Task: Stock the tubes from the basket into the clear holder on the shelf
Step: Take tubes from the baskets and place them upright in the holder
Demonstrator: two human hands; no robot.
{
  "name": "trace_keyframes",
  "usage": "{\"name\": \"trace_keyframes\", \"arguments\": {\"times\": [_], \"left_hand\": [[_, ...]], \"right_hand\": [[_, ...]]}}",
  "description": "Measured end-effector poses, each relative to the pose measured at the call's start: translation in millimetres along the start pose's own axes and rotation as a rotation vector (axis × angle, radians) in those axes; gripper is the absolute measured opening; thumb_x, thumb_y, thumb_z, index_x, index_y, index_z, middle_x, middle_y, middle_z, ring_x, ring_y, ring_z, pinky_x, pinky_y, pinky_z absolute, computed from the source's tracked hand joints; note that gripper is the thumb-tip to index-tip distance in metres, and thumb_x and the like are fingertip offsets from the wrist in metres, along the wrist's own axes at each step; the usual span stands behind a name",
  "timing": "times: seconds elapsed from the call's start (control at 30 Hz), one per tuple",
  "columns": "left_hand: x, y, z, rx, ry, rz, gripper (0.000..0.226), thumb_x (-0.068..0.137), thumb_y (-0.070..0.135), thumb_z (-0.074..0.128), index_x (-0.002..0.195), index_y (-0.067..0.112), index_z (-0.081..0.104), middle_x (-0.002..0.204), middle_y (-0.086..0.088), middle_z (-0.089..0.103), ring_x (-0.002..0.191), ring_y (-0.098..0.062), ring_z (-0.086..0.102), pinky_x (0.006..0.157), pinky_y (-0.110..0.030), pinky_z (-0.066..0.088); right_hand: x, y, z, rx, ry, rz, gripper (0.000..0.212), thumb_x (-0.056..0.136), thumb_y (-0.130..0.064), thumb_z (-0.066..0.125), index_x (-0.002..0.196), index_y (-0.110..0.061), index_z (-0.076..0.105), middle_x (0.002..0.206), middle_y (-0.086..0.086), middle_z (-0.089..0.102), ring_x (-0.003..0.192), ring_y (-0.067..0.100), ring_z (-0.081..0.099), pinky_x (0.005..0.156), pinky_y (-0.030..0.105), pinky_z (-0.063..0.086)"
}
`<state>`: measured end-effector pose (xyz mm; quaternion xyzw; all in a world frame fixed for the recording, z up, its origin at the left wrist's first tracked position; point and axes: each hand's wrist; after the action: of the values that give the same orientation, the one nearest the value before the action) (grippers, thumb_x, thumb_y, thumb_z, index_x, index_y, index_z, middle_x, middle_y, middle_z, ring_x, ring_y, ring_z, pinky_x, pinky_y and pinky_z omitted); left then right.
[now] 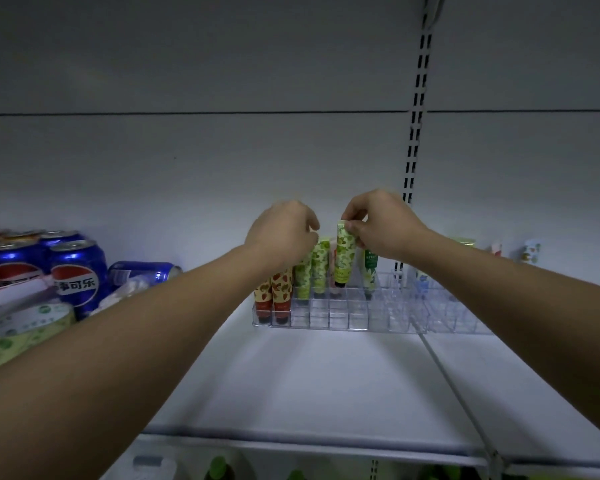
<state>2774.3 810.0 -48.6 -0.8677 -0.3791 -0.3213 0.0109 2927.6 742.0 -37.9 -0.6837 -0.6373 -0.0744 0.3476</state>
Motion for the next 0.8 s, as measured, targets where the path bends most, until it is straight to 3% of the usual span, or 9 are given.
{"name": "trace_keyframes", "arguments": {"times": [0.1,0.2,0.3,0.4,0.6,0.7,0.8], "left_hand": [[-35,6,-3,0.033,0.023,0.110,0.024,0.094,0.025,0.051,0.107,0.026,0.070,0.106,0.005,0.070,0.096,-0.017,0.062,0.082,-0.034,0.052],[-75,3,6,0.091,-0.070,0.195,0.025,0.092,0.029,0.048,0.103,0.028,0.070,0.105,0.003,0.068,0.097,-0.022,0.061,0.070,-0.030,0.046],[-114,-10,22,0.030,-0.233,0.174,0.032,0.094,0.044,0.045,0.115,0.029,0.065,0.117,0.006,0.064,0.104,-0.018,0.059,0.083,-0.034,0.050],[-138,-23,36,0.025,-0.378,0.109,0.045,0.095,0.056,0.036,0.129,0.033,0.054,0.130,0.008,0.053,0.116,-0.015,0.048,0.098,-0.042,0.043],[-141,-27,47,0.001,-0.436,0.027,0.053,0.094,0.062,0.029,0.140,0.038,0.039,0.140,0.006,0.040,0.128,-0.017,0.033,0.111,-0.052,0.024],[-141,-28,48,0.013,-0.422,0.025,0.053,0.093,0.062,0.028,0.140,0.038,0.040,0.138,0.005,0.040,0.128,-0.018,0.033,0.110,-0.054,0.024],[-141,-29,49,0.019,-0.409,0.022,0.053,0.093,0.060,0.029,0.139,0.037,0.041,0.137,0.005,0.041,0.127,-0.019,0.034,0.109,-0.053,0.026]], "right_hand": [[-1,-8,-1,-0.003,-0.007,0.011,0.010,0.095,-0.011,0.060,0.088,-0.016,0.067,0.093,0.005,0.068,0.076,0.019,0.064,0.072,0.033,0.054],[0,-16,1,-0.019,-0.021,0.008,0.010,0.095,-0.008,0.058,0.096,-0.009,0.069,0.095,0.009,0.068,0.082,0.025,0.065,0.080,0.042,0.057],[2,-24,6,-0.056,-0.032,-0.008,0.012,0.095,-0.006,0.057,0.100,-0.007,0.068,0.098,0.011,0.068,0.086,0.027,0.065,0.083,0.044,0.056],[4,-29,14,-0.082,-0.033,-0.029,0.012,0.095,-0.005,0.056,0.099,-0.007,0.068,0.096,0.011,0.068,0.086,0.027,0.064,0.082,0.043,0.055],[13,-29,30,-0.129,-0.025,-0.030,0.014,0.095,-0.005,0.055,0.101,-0.008,0.068,0.098,0.009,0.067,0.087,0.024,0.063,0.080,0.037,0.053],[17,-27,39,-0.175,-0.058,-0.017,0.016,0.095,-0.005,0.056,0.104,-0.007,0.069,0.103,0.009,0.067,0.087,0.020,0.058,0.077,0.029,0.046],[15,-25,48,-0.202,-0.157,0.020,0.018,0.095,-0.004,0.055,0.105,-0.006,0.070,0.104,0.012,0.068,0.087,0.023,0.062,0.077,0.031,0.050]]}}
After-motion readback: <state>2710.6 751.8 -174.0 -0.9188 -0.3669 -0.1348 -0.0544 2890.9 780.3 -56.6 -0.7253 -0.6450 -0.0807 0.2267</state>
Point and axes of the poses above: each hand's wrist, its own x-axis towards the middle knuckle, its own z-axis out of the palm, y = z × x
